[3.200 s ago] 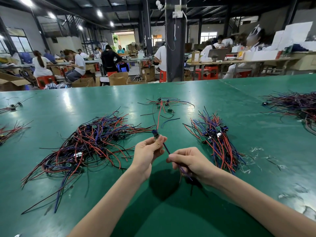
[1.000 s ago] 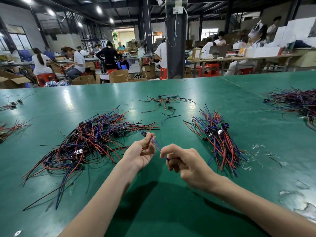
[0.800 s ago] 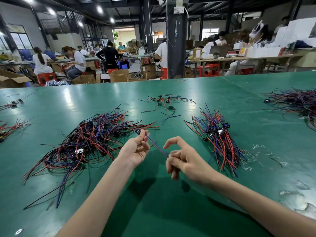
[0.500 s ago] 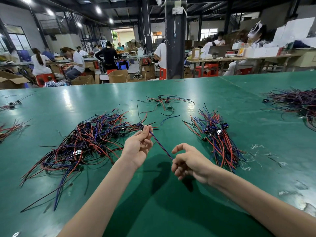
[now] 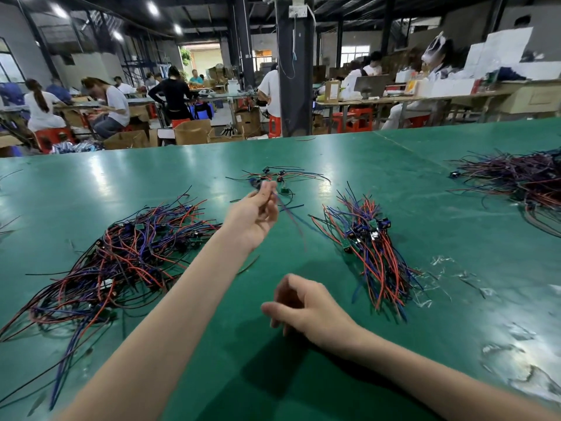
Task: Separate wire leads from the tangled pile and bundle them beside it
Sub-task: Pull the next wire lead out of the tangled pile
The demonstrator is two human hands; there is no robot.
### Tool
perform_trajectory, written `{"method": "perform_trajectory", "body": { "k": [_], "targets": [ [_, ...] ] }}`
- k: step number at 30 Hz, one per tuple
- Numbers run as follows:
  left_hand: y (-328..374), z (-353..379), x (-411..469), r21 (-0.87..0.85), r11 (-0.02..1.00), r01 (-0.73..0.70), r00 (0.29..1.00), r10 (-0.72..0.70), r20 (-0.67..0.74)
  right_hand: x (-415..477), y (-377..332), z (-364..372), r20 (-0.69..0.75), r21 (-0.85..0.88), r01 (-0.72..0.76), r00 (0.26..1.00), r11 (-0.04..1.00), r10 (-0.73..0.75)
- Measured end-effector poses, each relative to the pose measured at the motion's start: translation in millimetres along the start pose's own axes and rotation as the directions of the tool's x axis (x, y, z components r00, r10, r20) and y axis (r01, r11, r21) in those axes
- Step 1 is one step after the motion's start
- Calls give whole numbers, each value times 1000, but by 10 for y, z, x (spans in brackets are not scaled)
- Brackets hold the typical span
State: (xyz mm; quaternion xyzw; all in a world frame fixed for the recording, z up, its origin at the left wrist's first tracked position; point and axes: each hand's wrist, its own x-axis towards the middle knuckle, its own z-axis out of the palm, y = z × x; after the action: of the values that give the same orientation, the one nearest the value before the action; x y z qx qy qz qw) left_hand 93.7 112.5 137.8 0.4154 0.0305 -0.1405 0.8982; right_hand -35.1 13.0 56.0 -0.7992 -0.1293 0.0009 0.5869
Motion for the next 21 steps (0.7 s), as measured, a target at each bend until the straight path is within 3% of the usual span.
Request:
{"method": "perform_trajectory", "body": {
  "k": [5,9,15,19,21],
  "targets": [
    [-488,516,197,198,959,203,967,-228,113,-96,-50,28,147,-228,110,986,968,-77],
    [-1040,635,177,487,818,306,922,-382,64,-137,-23,9,211,-309,284,951,908,-225],
    [-1160,533,137,764,642,69,954,-266,137,-147,-40,8,277,-362,418,902,833,-332],
    [-917,571,-12,942,290,-166,940,-241,240,-191,-138,-25,228,-416,542,839,730,-493],
    [-644,617,-136,928,242,-285,917,-214,337,-186,-267,-86,109,-437,554,815,708,-569]
  ]
}}
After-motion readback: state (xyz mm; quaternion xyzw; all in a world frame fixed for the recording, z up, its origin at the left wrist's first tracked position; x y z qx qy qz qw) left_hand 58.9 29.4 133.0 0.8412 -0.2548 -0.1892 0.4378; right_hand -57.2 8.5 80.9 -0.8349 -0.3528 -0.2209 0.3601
